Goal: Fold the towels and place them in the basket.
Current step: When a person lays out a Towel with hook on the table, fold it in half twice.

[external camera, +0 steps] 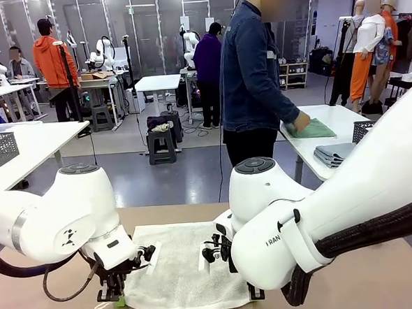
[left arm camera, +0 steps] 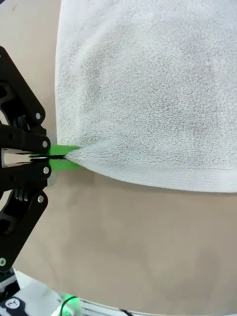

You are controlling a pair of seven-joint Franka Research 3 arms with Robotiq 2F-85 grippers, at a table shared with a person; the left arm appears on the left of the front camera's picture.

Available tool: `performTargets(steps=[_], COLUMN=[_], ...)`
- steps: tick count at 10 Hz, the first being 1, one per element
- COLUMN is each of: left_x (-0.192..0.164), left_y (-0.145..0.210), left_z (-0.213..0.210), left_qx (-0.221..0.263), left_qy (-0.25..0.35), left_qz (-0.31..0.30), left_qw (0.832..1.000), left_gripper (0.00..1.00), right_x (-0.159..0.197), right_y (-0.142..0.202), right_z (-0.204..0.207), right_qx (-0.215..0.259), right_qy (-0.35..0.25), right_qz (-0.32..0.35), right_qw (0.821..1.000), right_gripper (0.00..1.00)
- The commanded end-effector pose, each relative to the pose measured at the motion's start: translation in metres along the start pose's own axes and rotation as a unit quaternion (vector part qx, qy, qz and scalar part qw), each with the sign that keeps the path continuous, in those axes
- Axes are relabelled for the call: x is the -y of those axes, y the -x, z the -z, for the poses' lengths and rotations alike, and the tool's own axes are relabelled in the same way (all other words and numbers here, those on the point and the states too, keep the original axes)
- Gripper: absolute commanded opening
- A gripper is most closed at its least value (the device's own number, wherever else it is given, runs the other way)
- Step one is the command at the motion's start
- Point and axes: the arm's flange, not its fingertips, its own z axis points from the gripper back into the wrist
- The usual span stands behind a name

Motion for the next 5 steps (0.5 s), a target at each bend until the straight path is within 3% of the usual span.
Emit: performTargets(steps=[1, 5], left_x=[-0.003, 0.001], left_y=[0.001, 0.006], left_z=[-0.008, -0.041], left_qx=[-0.003, 0.026], left_qy=[0.0, -0.045], left_qz=[0.017, 0.003], left_qw=[1.0, 0.999], left_gripper=[0.0, 0.0], right_x=[0.003, 0.002], right_y=[0.004, 0.012], right_z=[-0.01, -0.036], right_qx=[0.003, 0.02], right_qy=[-0.014, 0.031], right_qz=[-0.015, -0.009], right_qw=[1.0, 0.999], right_gripper=[0.0, 0.0])
